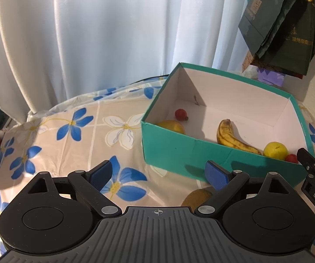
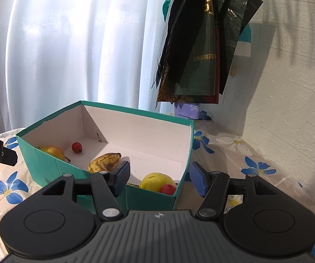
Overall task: Organize fruits
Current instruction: 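Move both open tools down to the two brown kiwis beside the box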
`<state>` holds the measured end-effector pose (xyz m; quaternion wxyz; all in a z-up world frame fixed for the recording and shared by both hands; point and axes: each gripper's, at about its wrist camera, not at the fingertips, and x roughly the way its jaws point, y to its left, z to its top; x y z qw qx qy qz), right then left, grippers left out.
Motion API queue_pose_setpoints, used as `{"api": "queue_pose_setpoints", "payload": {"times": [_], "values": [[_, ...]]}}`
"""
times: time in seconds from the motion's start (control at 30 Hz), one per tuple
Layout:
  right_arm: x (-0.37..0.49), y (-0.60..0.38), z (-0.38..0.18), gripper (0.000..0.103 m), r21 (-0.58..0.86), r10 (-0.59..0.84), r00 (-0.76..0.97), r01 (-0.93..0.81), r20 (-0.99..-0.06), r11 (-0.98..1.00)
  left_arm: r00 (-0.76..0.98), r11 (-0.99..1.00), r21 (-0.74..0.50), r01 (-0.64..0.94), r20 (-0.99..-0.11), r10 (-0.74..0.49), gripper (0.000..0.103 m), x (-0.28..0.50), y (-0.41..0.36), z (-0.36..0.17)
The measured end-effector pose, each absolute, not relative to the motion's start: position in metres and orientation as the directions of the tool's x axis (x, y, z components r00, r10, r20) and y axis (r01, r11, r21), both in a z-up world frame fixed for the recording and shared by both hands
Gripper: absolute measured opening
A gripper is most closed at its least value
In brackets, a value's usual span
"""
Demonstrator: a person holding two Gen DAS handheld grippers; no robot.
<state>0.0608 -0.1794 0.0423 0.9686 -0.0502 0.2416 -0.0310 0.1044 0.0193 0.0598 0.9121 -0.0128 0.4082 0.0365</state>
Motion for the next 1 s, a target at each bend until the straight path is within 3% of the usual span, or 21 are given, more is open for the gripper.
{"api": "queue_pose_setpoints", "payload": {"times": [0.17, 0.4, 0.73, 1.0], "values": [[0.054, -0.178, 0.048, 0.078, -0.131, -0.1, 0.886, 0.044, -0.454, 0.99, 0.667, 0.999, -0.009, -0.044, -0.745, 0.022, 0.096, 0.101, 0.02, 0.053], [0.031, -0.18, 0.056, 0.089, -0.102, -0.099, 0.883, 0.059, -0.46, 0.993, 0.671, 0.995, -0.096, 0.019, -0.736, -0.083, 0.096, 0.094, 0.029, 0.027], [-0.009, -0.18, 0.044, 0.089, -0.052, -0.081, 0.849, 0.063, -0.522, 0.997, 0.65, 0.968, -0.114, 0.223, -0.723, -0.235, 0.091, 0.09, 0.004, -0.001], [-0.012, -0.184, 0.039, 0.089, -0.038, -0.09, 0.832, 0.083, -0.548, 0.996, 0.604, 0.955, -0.051, 0.294, -0.764, -0.227, 0.077, 0.101, -0.018, -0.023]]}}
